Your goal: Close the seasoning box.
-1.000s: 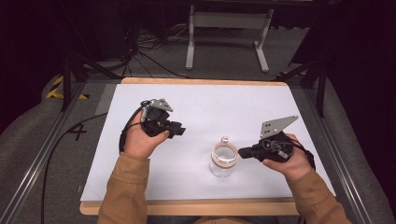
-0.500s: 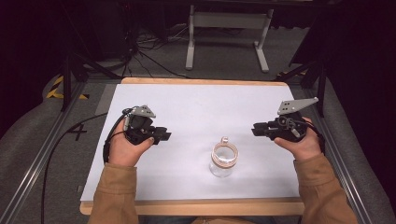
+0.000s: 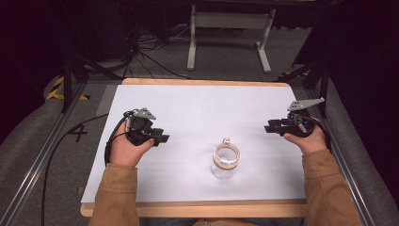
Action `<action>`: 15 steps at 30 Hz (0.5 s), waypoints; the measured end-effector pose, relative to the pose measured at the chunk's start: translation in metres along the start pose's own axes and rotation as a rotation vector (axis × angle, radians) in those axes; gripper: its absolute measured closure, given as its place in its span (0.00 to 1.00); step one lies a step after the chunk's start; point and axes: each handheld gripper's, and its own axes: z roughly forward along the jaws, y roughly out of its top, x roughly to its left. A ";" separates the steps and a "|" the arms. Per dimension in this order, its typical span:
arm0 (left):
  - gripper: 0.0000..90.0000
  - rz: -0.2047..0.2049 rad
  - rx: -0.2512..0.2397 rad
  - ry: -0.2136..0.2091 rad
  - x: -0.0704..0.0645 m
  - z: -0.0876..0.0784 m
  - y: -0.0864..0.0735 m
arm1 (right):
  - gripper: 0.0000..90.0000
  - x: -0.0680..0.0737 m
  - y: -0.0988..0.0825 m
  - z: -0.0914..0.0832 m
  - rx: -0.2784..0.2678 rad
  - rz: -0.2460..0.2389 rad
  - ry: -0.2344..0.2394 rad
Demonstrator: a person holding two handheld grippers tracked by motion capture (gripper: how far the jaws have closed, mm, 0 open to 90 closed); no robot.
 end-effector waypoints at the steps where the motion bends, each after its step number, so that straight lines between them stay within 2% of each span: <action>1: 0.68 0.003 0.010 0.002 0.001 0.002 -0.001 | 0.69 -0.004 -0.003 0.001 0.002 0.011 0.000; 5: 0.67 0.009 0.018 -0.003 0.004 0.013 -0.003 | 0.69 -0.019 -0.016 0.006 0.008 0.037 -0.017; 6: 0.67 0.009 0.018 -0.003 0.004 0.013 -0.003 | 0.69 -0.019 -0.016 0.006 0.008 0.037 -0.017; 7: 0.67 0.015 0.022 0.000 0.005 0.015 -0.003 | 0.68 -0.025 -0.023 0.010 0.012 0.044 -0.015; 15: 0.68 0.000 0.049 -0.005 0.013 0.026 -0.009 | 0.66 -0.039 -0.040 0.026 0.035 0.039 -0.029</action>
